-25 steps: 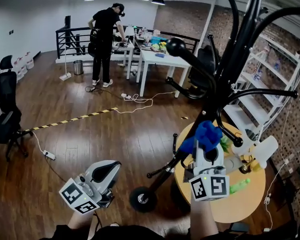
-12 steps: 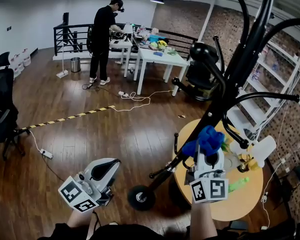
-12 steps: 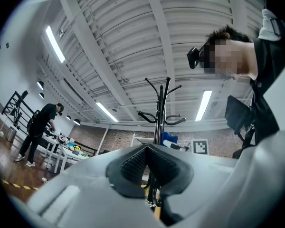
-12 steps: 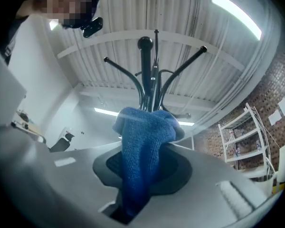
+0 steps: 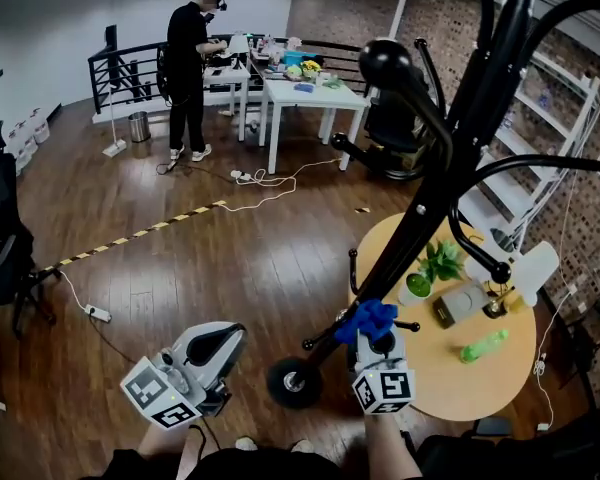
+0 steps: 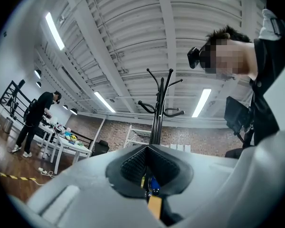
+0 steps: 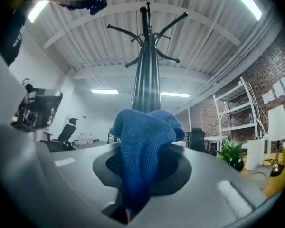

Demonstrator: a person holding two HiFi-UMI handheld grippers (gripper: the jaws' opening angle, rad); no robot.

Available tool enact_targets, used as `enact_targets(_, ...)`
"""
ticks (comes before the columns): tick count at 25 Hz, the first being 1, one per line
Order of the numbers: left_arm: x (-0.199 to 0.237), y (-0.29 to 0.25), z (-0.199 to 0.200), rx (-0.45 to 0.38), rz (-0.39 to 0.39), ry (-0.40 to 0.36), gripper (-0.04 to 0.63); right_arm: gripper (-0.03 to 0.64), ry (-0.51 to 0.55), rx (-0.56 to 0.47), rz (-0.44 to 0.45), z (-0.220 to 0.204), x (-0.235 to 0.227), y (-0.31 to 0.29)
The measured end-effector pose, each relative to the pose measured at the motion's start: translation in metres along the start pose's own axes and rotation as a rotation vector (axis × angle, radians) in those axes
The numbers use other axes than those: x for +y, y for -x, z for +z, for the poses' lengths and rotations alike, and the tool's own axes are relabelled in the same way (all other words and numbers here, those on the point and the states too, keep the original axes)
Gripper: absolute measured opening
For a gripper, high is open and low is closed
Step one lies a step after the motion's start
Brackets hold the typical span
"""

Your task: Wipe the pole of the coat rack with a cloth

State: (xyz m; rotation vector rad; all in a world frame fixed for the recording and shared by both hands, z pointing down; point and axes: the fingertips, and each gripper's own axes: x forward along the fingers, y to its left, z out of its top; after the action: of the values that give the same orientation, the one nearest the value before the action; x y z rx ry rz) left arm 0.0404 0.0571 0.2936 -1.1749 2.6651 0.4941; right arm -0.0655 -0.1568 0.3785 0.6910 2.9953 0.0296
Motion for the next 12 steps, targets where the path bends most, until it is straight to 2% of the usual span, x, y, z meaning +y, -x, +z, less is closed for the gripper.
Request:
enact_targets(3,0.002,-0.001,-0.004,0.025,-0.012,0.0,0.003,0.087,-0.042,0.106,-0.007,-0.043,0.0,-0.001)
enact_targets(5,0.003,-0.002,-0.007,0.039,-0.014,-0.004,0.003,0.087,-0.063,0.139,-0.011,-0.062,0.0,0.002)
enact_targets(12,0.011,-0.02,-0.02,0.078,0.02,-0.025,0.003,0.089,-0.096,0.118,0.029,-0.068,-0.001,0.002)
